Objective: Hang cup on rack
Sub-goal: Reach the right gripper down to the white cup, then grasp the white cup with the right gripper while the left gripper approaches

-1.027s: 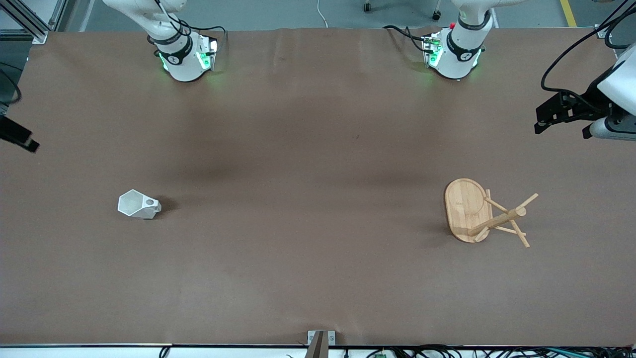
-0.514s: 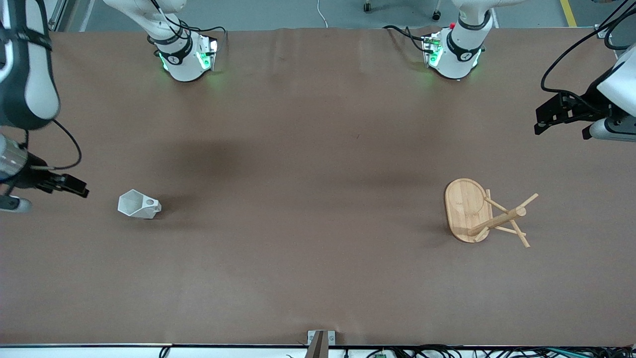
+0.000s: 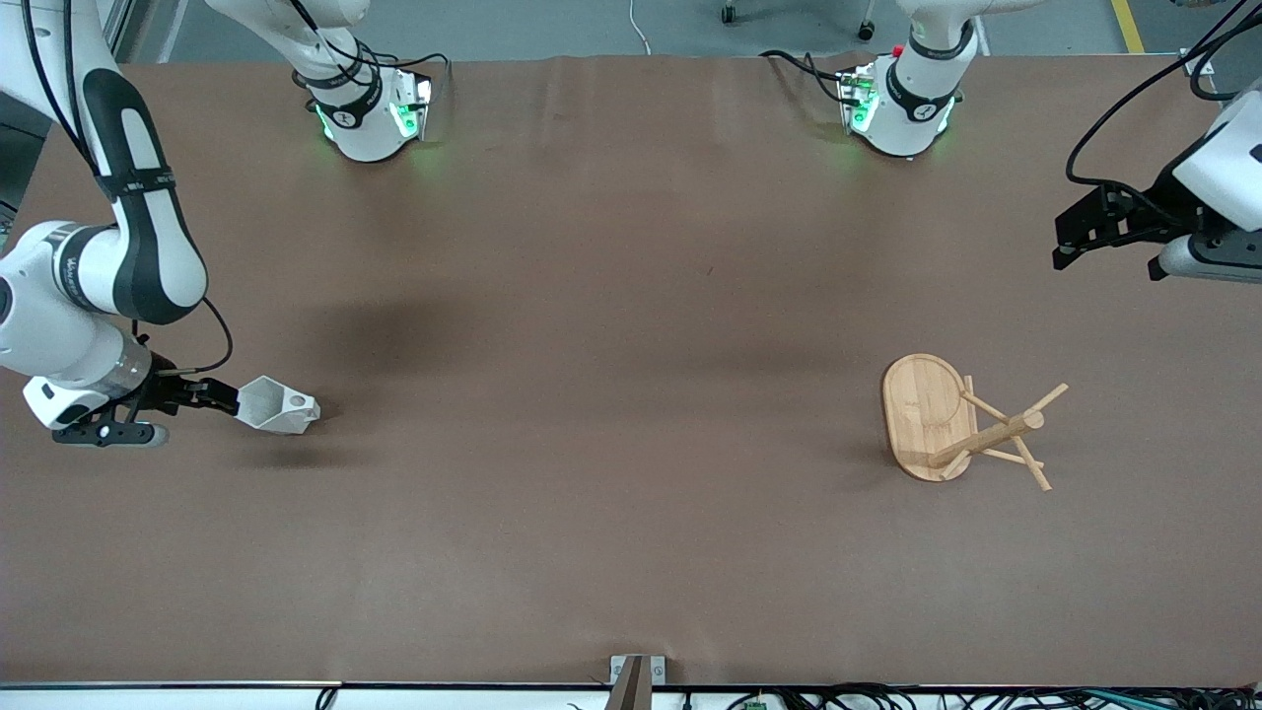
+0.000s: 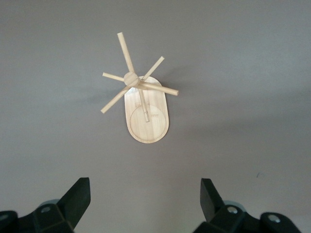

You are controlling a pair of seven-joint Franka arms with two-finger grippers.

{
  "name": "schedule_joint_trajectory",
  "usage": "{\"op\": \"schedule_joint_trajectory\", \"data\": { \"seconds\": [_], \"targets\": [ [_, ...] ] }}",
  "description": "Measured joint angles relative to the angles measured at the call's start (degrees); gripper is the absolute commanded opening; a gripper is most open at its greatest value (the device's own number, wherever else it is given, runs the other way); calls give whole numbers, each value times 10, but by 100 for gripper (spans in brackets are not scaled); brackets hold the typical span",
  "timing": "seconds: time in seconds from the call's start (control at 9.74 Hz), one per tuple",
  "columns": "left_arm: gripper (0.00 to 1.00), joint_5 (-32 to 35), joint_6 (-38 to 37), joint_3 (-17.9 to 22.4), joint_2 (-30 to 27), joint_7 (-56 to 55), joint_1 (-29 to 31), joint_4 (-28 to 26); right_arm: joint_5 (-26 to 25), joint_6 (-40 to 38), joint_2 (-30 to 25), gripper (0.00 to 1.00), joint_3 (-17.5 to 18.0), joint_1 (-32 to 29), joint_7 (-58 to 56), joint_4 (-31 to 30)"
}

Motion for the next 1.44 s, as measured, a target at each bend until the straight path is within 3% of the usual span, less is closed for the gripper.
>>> {"op": "schedule_joint_trajectory", "data": {
  "seconds": [0.31,0.62,0.82,1.23,1.44],
  "targets": [
    [100,-1,48,-65,35,3,-4,-1,0,22,6,90,0,-4,-17,-10],
    [100,-1,125,-171,84,2,-7,-2,0,53,34,78,2,-4,-18,-17],
    [100,-1,164,-228,120,2,-24,-4,0,53,40,59,3,-4,-19,-23],
    [100,-1,205,-236,163,2,-110,-4,0,61,40,1,5,-4,-20,-37],
    [100,-1,214,-237,174,3,-155,-4,1,63,40,0,8,-3,-20,-37]
  ]
}}
